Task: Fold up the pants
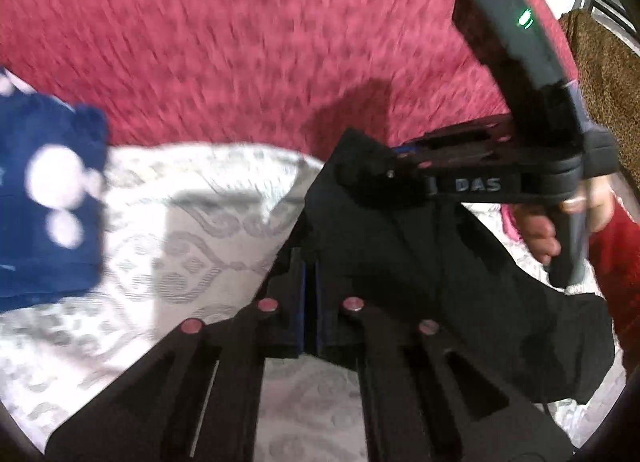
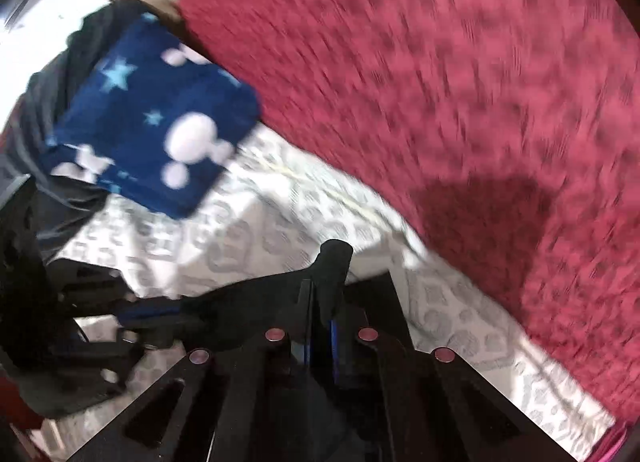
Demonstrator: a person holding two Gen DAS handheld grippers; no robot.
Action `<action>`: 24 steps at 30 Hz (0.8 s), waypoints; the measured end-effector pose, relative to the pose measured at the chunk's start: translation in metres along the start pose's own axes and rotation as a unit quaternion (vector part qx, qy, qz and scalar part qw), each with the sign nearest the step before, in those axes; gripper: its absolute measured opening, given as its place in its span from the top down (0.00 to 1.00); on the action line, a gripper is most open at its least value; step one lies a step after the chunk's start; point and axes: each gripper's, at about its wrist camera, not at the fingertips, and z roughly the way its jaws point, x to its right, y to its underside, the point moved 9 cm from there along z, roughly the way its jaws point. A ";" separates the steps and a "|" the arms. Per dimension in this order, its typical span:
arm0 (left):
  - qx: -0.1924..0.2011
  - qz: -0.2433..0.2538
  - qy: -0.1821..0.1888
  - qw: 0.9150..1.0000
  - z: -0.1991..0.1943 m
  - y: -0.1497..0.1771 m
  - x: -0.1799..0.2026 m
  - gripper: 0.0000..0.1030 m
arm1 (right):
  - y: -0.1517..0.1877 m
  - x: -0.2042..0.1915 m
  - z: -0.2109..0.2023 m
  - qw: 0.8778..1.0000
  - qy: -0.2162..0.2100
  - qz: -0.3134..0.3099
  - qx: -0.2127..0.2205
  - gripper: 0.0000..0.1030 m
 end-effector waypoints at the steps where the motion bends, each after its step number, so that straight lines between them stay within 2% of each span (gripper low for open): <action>1: 0.008 0.007 -0.015 1.000 -0.007 -0.004 0.001 0.95 | -0.004 0.003 -0.003 1.000 0.003 -0.002 0.005 0.94; 2: 0.017 0.016 -0.036 0.999 -0.012 -0.008 0.001 0.95 | -0.007 0.007 -0.001 1.000 -0.001 0.004 0.006 0.94; 4: 0.018 0.042 -0.090 0.995 -0.011 -0.005 -0.007 0.95 | -0.009 0.020 0.017 1.000 0.021 0.014 -0.004 0.94; 5: 0.008 0.051 -0.119 0.992 -0.003 -0.001 -0.015 0.95 | -0.007 0.033 0.037 0.997 0.066 0.013 -0.022 0.90; 6: -0.010 0.048 -0.129 0.990 0.011 0.006 -0.023 0.95 | -0.004 0.040 0.046 0.996 0.086 0.014 -0.036 0.89; 8: -0.058 0.022 -0.105 0.993 0.035 0.026 -0.037 0.95 | 0.003 0.050 0.069 0.991 0.112 0.026 -0.069 0.85; 10: -0.105 0.006 -0.108 0.989 0.055 0.044 -0.052 0.95 | 0.001 0.052 0.067 0.992 0.108 0.040 -0.056 0.81; 12: -0.112 -0.002 -0.104 0.988 0.059 0.046 -0.056 0.95 | -0.001 0.057 0.049 0.991 0.121 0.041 -0.042 0.68; 13: -0.107 -0.009 -0.095 0.990 0.057 0.043 -0.056 0.95 | 0.001 0.064 0.034 0.988 0.141 0.040 -0.038 0.57; 14: -0.096 -0.016 -0.077 0.992 0.053 0.039 -0.053 0.94 | 0.004 0.068 0.023 0.987 0.153 0.039 -0.036 0.50; 16: -0.082 -0.025 -0.033 0.996 0.047 0.032 -0.046 0.74 | 0.019 0.076 -0.010 0.985 0.163 0.038 -0.037 0.45; 17: -0.072 -0.030 -0.012 0.997 0.046 0.029 -0.043 0.48 | 0.027 0.078 -0.022 0.985 0.161 0.039 -0.043 0.40; 18: -0.060 -0.034 -0.001 0.998 0.040 0.027 -0.044 0.34 | 0.037 0.081 -0.034 0.985 0.159 0.040 -0.048 0.38; 20: -0.045 -0.027 0.009 0.999 0.043 0.023 -0.041 0.34 | 0.070 0.087 -0.061 0.983 0.168 0.040 -0.061 0.37; 22: -0.053 -0.018 0.002 0.998 0.055 0.021 -0.038 0.43 | 0.107 0.090 -0.081 0.980 0.179 0.057 -0.073 0.37; 24: -0.070 -0.011 -0.003 0.997 0.067 0.025 -0.034 0.87 | 0.147 0.090 -0.097 0.978 0.177 0.085 -0.075 0.37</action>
